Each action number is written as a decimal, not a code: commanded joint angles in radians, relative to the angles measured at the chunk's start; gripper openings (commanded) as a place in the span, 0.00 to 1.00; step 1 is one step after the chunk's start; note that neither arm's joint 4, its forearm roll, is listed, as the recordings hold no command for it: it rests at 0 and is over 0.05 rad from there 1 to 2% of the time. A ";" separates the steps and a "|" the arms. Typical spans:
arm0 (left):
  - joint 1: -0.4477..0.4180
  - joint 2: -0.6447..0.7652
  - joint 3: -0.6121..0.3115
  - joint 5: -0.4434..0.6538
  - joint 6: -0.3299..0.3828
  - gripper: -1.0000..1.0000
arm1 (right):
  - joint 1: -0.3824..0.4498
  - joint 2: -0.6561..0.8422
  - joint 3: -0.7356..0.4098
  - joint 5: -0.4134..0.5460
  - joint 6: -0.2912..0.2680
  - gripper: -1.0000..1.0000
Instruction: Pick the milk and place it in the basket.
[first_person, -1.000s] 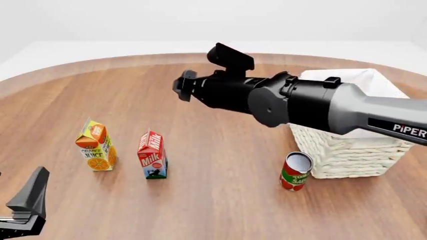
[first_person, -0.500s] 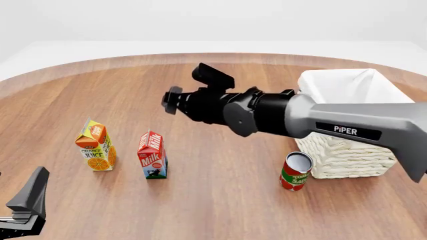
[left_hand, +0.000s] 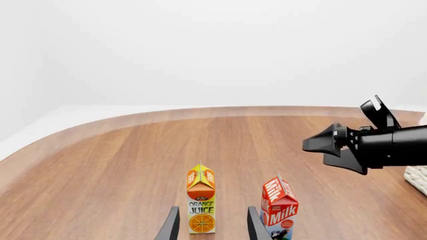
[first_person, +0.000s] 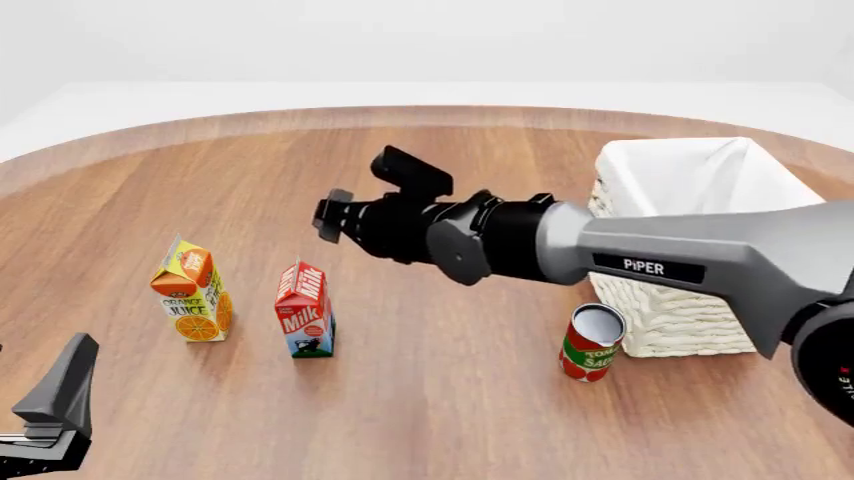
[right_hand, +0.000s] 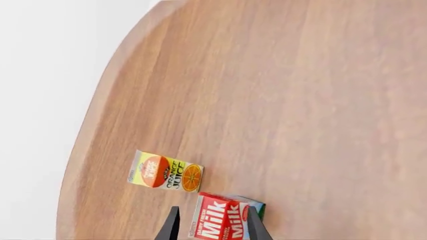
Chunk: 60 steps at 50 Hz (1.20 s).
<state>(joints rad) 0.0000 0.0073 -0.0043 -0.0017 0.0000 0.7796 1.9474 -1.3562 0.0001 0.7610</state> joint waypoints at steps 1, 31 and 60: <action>0.000 0.000 0.000 0.000 0.000 1.00 | 0.014 0.031 -0.014 -0.004 0.018 1.00; 0.000 0.000 0.000 0.000 0.000 1.00 | 0.043 0.085 -0.007 -0.043 0.065 1.00; 0.000 0.000 0.000 0.000 0.000 1.00 | 0.056 0.144 -0.034 -0.062 0.086 1.00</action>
<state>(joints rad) 0.0000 0.0073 -0.0043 -0.0017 0.0000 0.8312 2.0711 -1.3788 -0.0569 0.8395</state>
